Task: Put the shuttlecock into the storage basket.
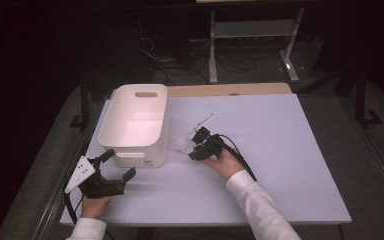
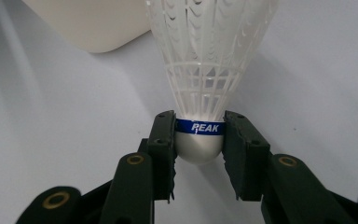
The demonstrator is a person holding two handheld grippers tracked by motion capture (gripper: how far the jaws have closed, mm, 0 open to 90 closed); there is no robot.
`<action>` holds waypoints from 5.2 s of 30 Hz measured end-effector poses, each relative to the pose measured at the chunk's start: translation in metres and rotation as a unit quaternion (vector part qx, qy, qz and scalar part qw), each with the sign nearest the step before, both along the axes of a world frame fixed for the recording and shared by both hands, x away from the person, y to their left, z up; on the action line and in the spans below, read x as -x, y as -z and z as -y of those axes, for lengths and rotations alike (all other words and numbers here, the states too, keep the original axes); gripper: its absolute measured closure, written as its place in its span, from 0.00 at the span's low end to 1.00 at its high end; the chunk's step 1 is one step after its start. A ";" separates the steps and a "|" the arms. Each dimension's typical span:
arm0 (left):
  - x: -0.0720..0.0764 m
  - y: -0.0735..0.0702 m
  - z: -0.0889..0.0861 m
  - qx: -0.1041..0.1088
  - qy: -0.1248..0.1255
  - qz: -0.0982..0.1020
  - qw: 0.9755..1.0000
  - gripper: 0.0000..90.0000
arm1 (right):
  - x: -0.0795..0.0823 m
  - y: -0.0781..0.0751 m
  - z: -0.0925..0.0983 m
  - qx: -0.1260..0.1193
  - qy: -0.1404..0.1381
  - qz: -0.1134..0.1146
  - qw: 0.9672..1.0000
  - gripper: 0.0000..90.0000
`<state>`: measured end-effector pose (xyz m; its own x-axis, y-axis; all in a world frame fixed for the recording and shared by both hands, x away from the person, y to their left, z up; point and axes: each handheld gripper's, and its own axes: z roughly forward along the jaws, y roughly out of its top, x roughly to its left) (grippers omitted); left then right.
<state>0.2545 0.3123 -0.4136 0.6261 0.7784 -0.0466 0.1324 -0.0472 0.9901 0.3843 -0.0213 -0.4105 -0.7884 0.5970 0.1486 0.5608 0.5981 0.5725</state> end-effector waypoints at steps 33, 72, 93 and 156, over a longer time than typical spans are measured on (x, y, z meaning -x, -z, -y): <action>0.000 0.000 0.001 -0.001 0.000 0.000 1.000 0.00 | -0.006 -0.052 0.021 -0.049 0.006 0.014 0.999 0.71; -0.001 0.000 0.001 0.000 0.003 0.002 1.000 0.00 | -0.013 -0.098 0.013 -0.045 0.004 0.051 0.998 0.71; -0.001 0.000 0.000 -0.005 0.004 0.002 1.000 0.00 | -0.017 -0.118 -0.001 -0.050 -0.007 0.059 0.997 0.71; 0.004 -0.001 0.001 0.011 0.012 0.004 1.000 0.00 | -0.039 -0.123 -0.077 -0.073 -0.034 0.068 0.994 0.71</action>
